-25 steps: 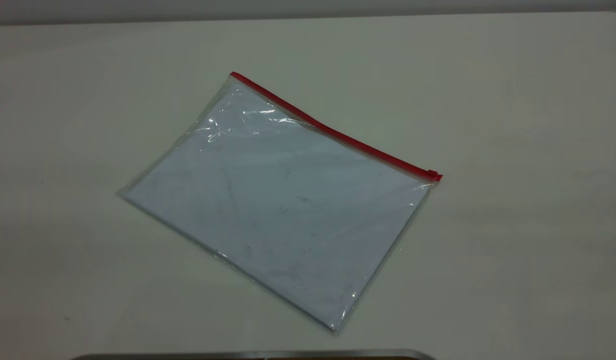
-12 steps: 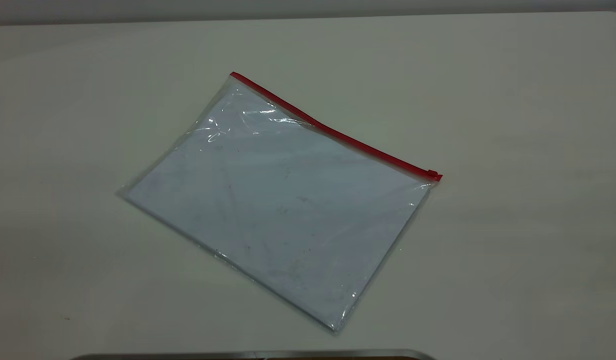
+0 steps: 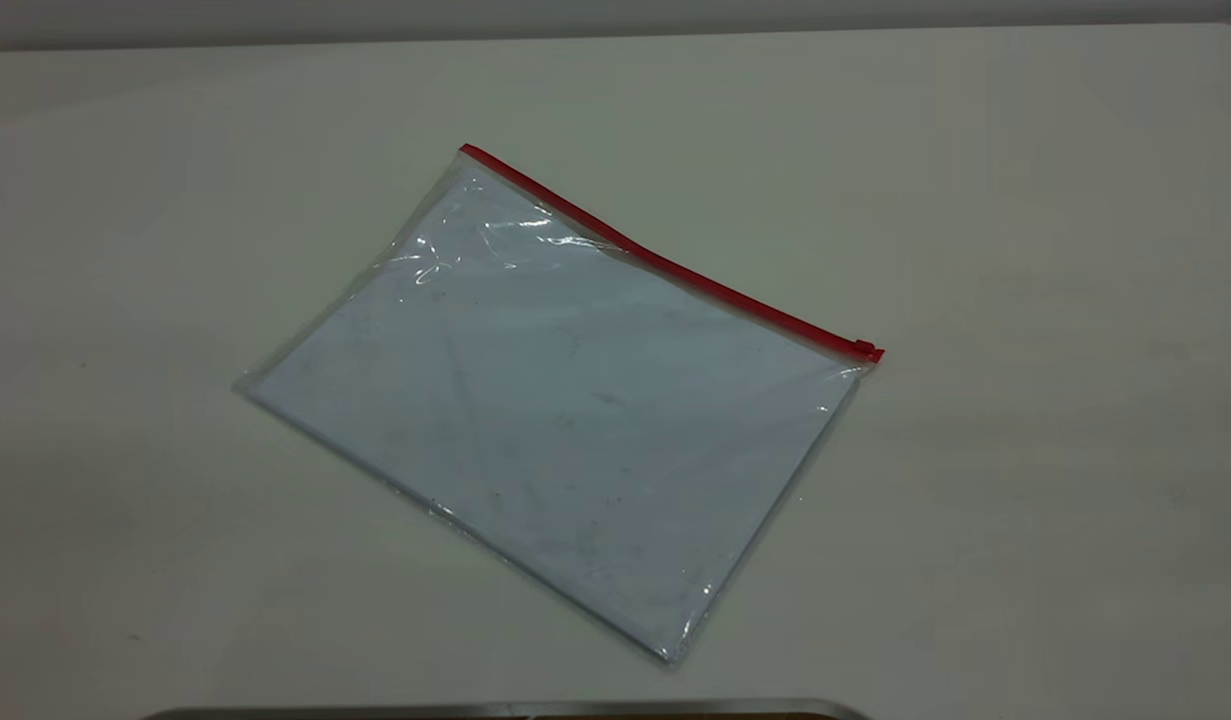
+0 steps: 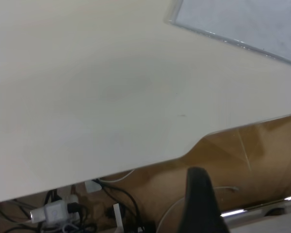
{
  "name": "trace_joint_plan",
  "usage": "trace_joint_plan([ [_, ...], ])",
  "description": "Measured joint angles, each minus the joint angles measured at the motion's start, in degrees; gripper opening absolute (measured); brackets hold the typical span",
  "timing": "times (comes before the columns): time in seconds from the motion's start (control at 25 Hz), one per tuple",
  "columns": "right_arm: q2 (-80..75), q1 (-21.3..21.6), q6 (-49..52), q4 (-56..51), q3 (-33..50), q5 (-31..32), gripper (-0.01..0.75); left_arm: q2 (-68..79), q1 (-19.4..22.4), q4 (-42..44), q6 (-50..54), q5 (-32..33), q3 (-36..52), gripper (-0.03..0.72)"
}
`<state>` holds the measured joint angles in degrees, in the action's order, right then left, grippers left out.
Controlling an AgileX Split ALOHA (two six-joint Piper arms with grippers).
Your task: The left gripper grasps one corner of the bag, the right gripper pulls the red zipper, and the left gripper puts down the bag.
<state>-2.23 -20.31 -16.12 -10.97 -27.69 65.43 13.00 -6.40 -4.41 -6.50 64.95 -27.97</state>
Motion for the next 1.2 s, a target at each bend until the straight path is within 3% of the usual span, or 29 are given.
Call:
trace_joint_plan([
  [0.4, 0.00, 0.00, 0.00, 0.00, 0.00, 0.00, 0.418, -8.87, 6.87, 0.00, -0.05, -0.15, 0.00, 0.583],
  [1.2, 0.00, 0.06, 0.05, -0.06, 0.00, 0.00, 0.275, -14.10, 7.19, -0.06, 0.12, 0.22, 0.00, 0.583],
])
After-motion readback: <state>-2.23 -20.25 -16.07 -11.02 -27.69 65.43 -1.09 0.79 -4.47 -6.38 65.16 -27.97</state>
